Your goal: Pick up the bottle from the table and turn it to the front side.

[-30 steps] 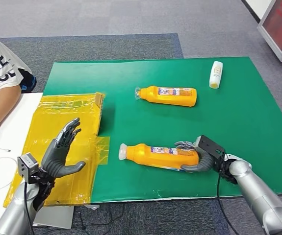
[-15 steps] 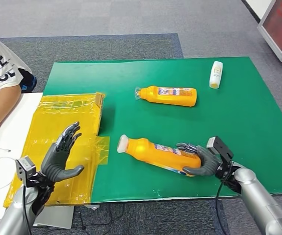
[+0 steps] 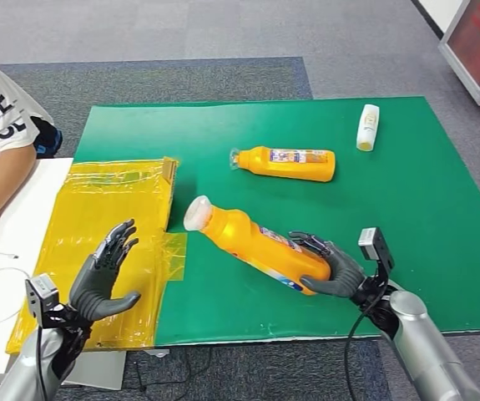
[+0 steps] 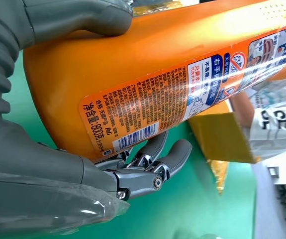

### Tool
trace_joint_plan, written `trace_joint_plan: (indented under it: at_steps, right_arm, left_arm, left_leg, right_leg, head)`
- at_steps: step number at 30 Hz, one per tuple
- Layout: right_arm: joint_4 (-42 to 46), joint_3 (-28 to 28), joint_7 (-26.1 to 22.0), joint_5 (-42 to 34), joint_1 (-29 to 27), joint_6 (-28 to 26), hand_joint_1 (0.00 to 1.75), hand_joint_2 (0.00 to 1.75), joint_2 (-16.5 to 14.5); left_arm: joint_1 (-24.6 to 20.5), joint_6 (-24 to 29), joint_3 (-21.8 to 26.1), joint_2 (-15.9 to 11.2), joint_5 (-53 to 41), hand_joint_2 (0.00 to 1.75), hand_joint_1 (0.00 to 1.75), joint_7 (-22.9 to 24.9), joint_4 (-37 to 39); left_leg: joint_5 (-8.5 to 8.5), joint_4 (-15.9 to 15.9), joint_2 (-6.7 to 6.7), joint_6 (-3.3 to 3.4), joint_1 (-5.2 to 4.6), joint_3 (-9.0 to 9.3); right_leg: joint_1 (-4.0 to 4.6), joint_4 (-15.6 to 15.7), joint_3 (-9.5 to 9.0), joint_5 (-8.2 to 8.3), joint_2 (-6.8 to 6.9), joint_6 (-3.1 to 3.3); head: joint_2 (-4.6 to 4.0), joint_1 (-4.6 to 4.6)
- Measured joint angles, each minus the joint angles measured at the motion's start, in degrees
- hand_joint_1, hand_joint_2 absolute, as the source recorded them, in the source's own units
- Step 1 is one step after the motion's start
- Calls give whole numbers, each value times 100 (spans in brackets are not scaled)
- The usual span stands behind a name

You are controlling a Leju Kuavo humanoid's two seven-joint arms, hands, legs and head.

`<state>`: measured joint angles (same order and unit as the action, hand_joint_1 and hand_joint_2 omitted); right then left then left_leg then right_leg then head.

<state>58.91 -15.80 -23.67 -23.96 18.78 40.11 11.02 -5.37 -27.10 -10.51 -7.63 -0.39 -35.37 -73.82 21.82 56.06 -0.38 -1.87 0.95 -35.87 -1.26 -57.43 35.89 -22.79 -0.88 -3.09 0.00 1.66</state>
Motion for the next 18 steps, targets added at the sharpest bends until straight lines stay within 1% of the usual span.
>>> trace_joint_plan:
  at_steps: [8, 10, 12, 16, 18]
  right_arm:
    - [287, 4, 45, -9, -41, -56, 175, 175, -121]
    - [316, 4, 48, 4, -47, -72, 175, 175, -136]
    - [364, -4, 56, 94, -50, -159, 175, 175, -154]
    - [530, -99, 142, 465, 9, -492, 175, 175, -254]
    - [622, -234, 198, 692, 94, -689, 175, 175, -347]
  left_arm:
    - [20, -61, 66, 0, 66, 175, 0, 16, 103]
    - [20, -150, 67, 0, 139, 175, 0, 16, 127]
    - [15, -456, 67, 1, 364, 175, 0, 3, 169]
    - [-81, -1645, 45, 9, 1088, 175, 0, -121, 379]
    - [-197, -1993, 16, 26, 1309, 175, 0, -123, 520]
  left_leg:
    - [0, 0, 0, 0, 0, 0]
    - [0, 0, 0, 0, 0, 0]
    - [0, 0, 0, 0, 0, -1]
    - [-1, 0, 1, -1, 0, -3]
    - [-4, 0, 1, -3, 1, -3]
  right_leg:
    - [0, 0, 1, 0, 0, 0]
    - [0, 0, 1, 0, 0, 0]
    - [0, 0, 1, 0, 0, 0]
    - [0, 0, 4, 1, -1, 0]
    - [1, -1, 6, 1, -1, 1]
  head:
    - [0, 0]
    - [0, 0]
    - [0, 0]
    - [0, 0]
    - [0, -1]
